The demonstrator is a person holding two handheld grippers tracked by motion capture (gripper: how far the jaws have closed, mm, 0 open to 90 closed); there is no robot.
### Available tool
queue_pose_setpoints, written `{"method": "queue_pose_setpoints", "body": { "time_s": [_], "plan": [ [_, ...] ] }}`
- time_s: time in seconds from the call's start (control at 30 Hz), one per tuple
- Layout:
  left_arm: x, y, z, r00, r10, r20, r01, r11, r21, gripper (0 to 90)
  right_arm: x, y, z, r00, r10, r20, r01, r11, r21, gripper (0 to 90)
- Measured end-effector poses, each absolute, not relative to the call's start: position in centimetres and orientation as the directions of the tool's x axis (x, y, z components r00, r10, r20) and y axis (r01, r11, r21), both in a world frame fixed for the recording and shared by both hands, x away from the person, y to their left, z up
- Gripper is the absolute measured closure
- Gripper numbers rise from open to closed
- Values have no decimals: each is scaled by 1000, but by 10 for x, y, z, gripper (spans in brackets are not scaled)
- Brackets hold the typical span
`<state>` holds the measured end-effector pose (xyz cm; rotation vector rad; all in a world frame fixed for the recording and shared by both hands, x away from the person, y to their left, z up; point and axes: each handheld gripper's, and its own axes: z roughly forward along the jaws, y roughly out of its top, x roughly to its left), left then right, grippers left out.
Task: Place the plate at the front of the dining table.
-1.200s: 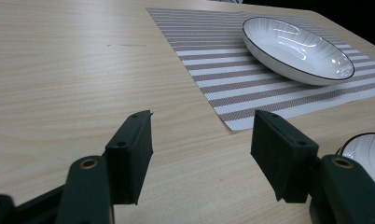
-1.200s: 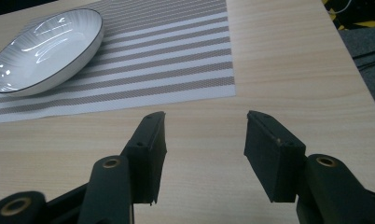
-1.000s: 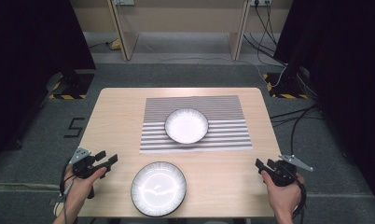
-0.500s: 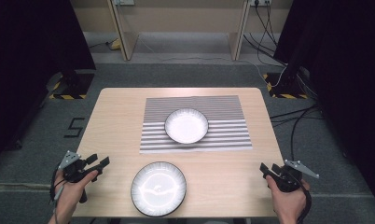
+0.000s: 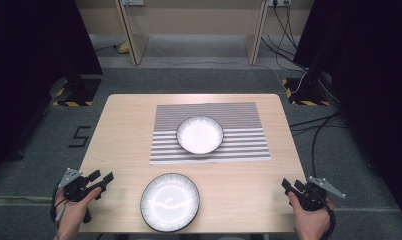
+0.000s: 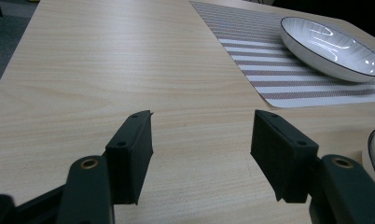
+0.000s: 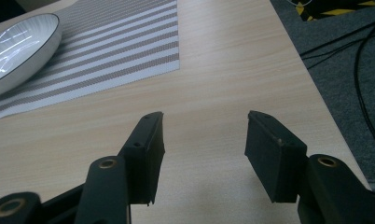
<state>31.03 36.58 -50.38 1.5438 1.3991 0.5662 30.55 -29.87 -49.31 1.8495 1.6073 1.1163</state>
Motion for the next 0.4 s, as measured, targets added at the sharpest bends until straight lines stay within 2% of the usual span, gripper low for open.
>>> {"method": "queue_pose_setpoints", "body": {
  "time_s": [0.4],
  "plan": [
    [307, 362, -510, 231, 939, -256, 488, 115, 865, 387, 304, -296, -496, 0, 954, 301, 576, -246, 779, 467]
  ]
}}
